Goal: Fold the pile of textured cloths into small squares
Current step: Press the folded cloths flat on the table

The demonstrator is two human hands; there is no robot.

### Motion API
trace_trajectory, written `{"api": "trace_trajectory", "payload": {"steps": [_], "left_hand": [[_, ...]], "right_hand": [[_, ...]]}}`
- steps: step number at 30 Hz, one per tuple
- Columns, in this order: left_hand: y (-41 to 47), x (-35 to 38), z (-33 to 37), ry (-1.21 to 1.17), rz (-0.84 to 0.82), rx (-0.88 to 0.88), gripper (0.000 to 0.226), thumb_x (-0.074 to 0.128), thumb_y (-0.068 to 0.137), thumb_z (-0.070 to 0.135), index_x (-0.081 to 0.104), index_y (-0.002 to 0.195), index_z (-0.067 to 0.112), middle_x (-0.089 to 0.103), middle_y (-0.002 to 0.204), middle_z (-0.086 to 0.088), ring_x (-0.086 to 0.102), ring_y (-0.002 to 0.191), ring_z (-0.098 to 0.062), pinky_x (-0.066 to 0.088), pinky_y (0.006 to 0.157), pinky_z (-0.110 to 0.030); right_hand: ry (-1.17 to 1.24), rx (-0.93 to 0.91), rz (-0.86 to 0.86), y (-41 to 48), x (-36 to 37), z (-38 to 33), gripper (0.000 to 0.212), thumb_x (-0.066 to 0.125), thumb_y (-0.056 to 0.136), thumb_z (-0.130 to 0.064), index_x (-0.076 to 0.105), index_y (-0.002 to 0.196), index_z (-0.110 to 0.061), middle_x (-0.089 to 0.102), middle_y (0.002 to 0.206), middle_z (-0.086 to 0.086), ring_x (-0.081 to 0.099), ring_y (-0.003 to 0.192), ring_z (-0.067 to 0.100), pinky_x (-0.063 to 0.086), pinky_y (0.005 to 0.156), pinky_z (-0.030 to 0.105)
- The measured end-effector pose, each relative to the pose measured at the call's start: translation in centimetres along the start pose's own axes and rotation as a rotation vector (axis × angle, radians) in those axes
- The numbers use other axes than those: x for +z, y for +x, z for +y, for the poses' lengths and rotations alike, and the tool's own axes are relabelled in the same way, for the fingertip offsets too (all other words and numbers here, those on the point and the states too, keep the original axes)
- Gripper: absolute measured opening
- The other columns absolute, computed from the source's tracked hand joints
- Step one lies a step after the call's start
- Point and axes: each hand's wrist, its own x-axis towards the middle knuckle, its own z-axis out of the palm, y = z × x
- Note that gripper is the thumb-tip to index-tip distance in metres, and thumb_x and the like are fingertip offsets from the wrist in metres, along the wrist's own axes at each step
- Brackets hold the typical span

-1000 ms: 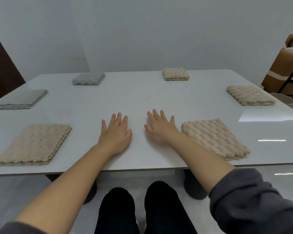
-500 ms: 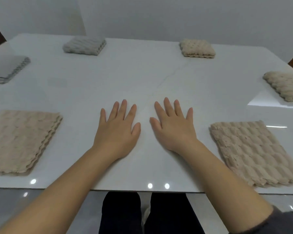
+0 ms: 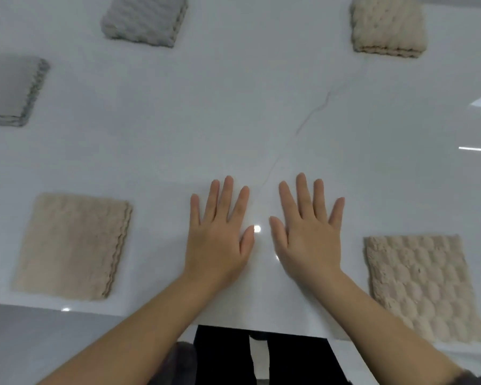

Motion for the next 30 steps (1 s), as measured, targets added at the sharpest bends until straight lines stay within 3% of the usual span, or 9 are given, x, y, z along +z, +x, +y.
{"api": "trace_trajectory", "payload": {"steps": [8, 14, 20, 25, 30], "left_hand": [[0.2, -2.2, 0.6, -0.025, -0.144, -0.034, 0.066, 0.038, 0.091, 0.038, 0.027, 0.152, 0.016, 0.015, 0.161, -0.010, 0.011, 0.149, -0.029, 0.015, 0.115, -0.059], [0.3, -2.3, 0.6, -0.031, -0.163, -0.051, 0.065, 0.037, 0.092, 0.035, 0.024, 0.153, 0.017, 0.012, 0.162, -0.009, 0.008, 0.149, -0.028, 0.012, 0.117, -0.058], [0.0, -4.1, -0.1, -0.055, -0.147, -0.089, 0.067, 0.030, 0.091, 0.033, 0.018, 0.154, 0.013, 0.009, 0.162, -0.009, 0.002, 0.150, -0.026, 0.007, 0.119, -0.056], [-2.2, -6.6, -4.5, -0.105, -0.068, -0.177, 0.065, 0.026, 0.091, 0.030, 0.020, 0.153, 0.012, 0.005, 0.162, -0.008, -0.006, 0.150, -0.023, -0.005, 0.119, -0.051], [-5.1, -8.6, -13.0, -0.090, 0.001, -0.235, 0.063, 0.028, 0.090, 0.028, 0.025, 0.151, 0.011, 0.009, 0.162, -0.009, -0.008, 0.149, -0.023, -0.014, 0.118, -0.044]], "right_hand": [[0.018, 0.011, -0.096, 0.1, -1.3, -0.2, 0.064, 0.028, 0.098, -0.047, 0.013, 0.156, -0.025, 0.002, 0.164, 0.004, -0.008, 0.150, 0.029, -0.001, 0.116, 0.062], [-0.016, 0.006, -0.099, 0.2, -1.3, -0.2, 0.064, 0.021, 0.098, -0.048, 0.010, 0.156, -0.024, 0.002, 0.164, 0.005, -0.006, 0.150, 0.030, 0.000, 0.116, 0.062], [0.010, 0.044, -0.121, 0.3, -1.5, -1.0, 0.061, 0.017, 0.100, -0.045, 0.003, 0.156, -0.024, -0.008, 0.163, 0.005, -0.017, 0.148, 0.029, -0.008, 0.116, 0.060], [0.142, 0.014, -0.166, 0.3, -2.1, -6.1, 0.060, 0.019, 0.102, -0.039, -0.001, 0.156, -0.023, -0.011, 0.163, 0.003, -0.019, 0.148, 0.024, -0.011, 0.117, 0.056], [0.255, -0.101, -0.170, -0.6, -1.4, -14.6, 0.063, 0.016, 0.098, -0.042, 0.008, 0.156, -0.021, -0.001, 0.164, 0.005, -0.005, 0.151, 0.027, -0.006, 0.117, 0.055]]}}
